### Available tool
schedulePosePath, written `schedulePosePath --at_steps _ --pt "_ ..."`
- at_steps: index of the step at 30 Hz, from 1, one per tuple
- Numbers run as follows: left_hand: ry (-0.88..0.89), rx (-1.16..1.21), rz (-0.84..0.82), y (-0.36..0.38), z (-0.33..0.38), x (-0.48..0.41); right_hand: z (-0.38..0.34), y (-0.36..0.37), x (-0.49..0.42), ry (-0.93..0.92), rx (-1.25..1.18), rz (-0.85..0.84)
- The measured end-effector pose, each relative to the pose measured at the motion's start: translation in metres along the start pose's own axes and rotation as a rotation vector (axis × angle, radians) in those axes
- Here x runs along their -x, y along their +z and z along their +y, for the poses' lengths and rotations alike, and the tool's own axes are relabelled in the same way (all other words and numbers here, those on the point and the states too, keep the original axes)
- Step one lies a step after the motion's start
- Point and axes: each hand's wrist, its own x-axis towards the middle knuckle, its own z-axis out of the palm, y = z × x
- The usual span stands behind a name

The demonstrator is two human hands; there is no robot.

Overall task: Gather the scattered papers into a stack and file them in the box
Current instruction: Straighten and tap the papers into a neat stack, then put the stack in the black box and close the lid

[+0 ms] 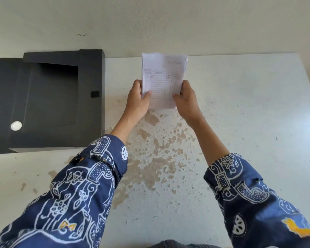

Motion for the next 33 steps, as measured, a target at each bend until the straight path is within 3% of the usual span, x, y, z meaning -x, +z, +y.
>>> schedulePosePath --at_steps 5,11,19,33 --pt "-0.054 0.132 -0.035 -0.013 0.011 0.028 -0.014 -0.013 0.034 0.071 -0.238 -0.076" --pt "-0.132 0.231 -0.051 -0.013 0.02 0.077 -0.017 -0.015 0.078 0.097 -0.333 -0.135" --pt "-0.198 0.225 -0.06 -0.015 0.022 0.128 -0.024 -0.009 0.126 0.026 -0.187 -0.177" --pt "-0.153 0.229 0.244 -0.101 -0.008 0.146 -0.056 0.074 0.139 0.003 -0.171 -0.107"
